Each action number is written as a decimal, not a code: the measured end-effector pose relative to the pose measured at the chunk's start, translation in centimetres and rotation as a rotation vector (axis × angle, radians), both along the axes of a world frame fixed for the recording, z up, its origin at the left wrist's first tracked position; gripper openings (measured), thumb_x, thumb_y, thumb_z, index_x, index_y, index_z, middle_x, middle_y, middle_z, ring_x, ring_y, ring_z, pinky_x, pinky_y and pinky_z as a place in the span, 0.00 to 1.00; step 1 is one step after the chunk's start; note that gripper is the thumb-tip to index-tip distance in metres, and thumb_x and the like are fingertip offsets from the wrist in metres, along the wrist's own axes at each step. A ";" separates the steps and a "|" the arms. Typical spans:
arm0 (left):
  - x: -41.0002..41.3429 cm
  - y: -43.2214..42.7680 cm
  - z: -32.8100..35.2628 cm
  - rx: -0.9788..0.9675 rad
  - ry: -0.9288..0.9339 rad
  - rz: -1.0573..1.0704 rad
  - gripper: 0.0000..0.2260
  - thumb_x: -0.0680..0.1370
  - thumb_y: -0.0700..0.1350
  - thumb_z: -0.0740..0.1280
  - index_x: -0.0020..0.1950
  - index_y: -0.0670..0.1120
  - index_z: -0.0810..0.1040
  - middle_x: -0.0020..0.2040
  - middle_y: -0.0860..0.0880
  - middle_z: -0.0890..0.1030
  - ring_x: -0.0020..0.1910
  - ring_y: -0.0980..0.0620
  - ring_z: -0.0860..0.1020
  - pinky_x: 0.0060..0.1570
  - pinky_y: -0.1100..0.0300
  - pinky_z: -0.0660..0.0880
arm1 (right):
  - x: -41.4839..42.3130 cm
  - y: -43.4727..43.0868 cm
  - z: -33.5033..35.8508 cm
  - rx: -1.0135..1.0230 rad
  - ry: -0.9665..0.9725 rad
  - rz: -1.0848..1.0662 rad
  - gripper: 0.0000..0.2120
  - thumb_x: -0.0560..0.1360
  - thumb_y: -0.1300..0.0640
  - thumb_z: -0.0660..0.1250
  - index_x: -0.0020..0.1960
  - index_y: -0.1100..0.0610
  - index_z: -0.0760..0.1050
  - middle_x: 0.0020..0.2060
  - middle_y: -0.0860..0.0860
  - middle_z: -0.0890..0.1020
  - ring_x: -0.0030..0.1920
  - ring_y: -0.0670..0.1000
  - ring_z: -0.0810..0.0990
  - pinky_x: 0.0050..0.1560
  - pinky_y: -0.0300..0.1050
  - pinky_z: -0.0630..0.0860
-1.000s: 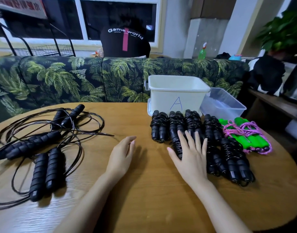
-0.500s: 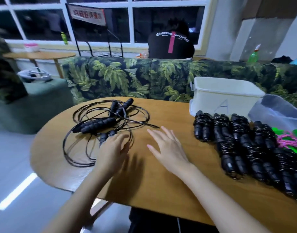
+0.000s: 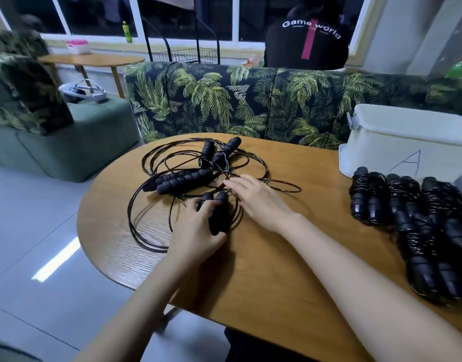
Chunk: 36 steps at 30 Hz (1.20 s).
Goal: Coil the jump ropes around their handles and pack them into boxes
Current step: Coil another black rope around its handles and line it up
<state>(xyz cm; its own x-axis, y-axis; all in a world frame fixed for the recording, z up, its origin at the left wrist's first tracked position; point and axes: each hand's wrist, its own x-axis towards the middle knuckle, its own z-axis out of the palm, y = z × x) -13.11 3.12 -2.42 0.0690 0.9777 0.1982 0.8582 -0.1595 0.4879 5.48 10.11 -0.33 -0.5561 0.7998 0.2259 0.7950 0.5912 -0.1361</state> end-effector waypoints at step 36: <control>7.3 3.2 -2.7 -0.026 -0.233 -0.618 0.36 0.74 0.71 0.61 0.73 0.48 0.71 0.65 0.52 0.76 0.66 0.61 0.72 0.66 0.70 0.65 | 19.7 -8.6 -2.1 0.040 0.050 -0.172 0.06 0.75 0.51 0.71 0.48 0.53 0.83 0.46 0.43 0.82 0.52 0.48 0.79 0.42 0.41 0.72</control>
